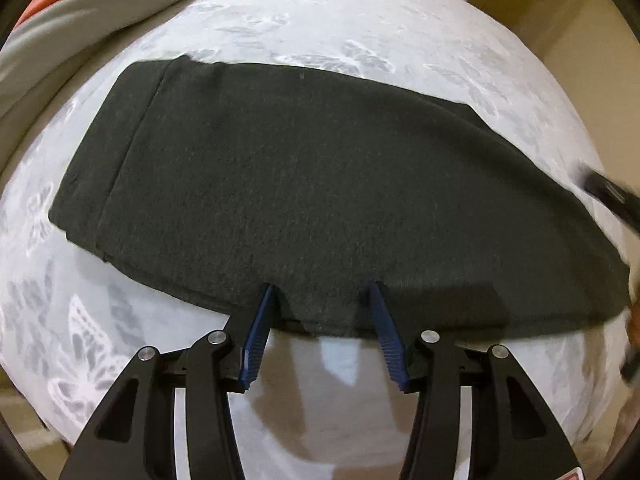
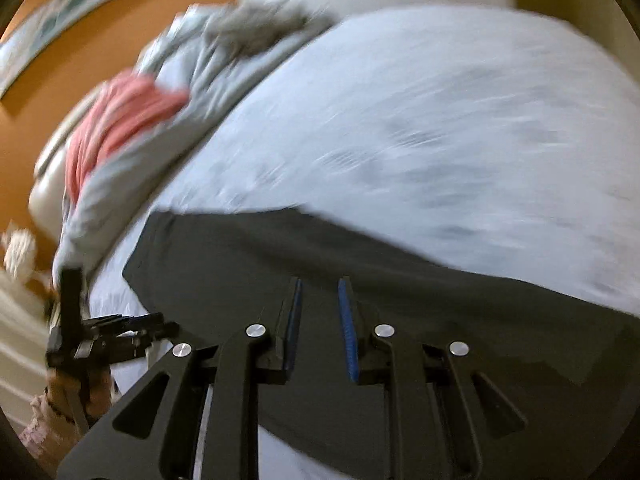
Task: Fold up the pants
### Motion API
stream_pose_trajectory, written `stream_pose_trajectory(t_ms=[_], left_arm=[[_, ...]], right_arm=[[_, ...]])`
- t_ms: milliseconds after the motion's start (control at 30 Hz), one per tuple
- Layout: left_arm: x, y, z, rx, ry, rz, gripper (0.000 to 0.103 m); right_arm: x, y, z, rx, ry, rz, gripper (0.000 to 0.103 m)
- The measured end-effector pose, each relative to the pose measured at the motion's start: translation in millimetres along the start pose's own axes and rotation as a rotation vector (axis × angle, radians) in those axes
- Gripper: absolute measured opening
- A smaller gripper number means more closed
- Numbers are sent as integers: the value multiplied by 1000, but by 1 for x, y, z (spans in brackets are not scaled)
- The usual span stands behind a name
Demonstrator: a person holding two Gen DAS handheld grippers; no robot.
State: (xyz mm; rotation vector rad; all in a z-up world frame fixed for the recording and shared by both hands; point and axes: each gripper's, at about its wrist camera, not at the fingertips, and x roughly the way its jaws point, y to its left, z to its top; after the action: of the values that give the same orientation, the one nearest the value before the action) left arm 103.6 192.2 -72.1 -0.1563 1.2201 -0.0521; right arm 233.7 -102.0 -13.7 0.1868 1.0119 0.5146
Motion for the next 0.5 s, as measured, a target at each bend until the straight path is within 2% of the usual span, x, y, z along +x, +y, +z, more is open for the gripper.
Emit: stream_pose_trajectory(t_ms=[67,133,167,200,233,267,333,433,467,500], left_arm=[[0,6,-3,11,23,-23,50],[2,12,-4,18,48,-46,51],[3,16,-4,17,57,-61,51],[4,19,-4,13,63,-79,51],[5,20,-4,10,65,-88,51],[4,21,-3,8,65,-90,51],[3,17,-4,21,62,-72,51],[2,14,-5,25,61,-47,51],[2,12,-4,25,62,-42,52],[2,11,-3,22,64,-38,52]], right_arm=[[41,18,9,-20,59,-8,19],[87,25,19,-40,97,-75,18],[111,22,28,-36,119,-125,11],[123,23,35,-41,106,-143,8],[130,22,40,-40,72,-151,7],[134,19,48,-13,79,-162,6],[129,19,56,59,74,-150,13],[106,28,56,35,5,-94,14],[108,32,53,26,7,-97,14],[122,34,50,-4,47,-121,7]])
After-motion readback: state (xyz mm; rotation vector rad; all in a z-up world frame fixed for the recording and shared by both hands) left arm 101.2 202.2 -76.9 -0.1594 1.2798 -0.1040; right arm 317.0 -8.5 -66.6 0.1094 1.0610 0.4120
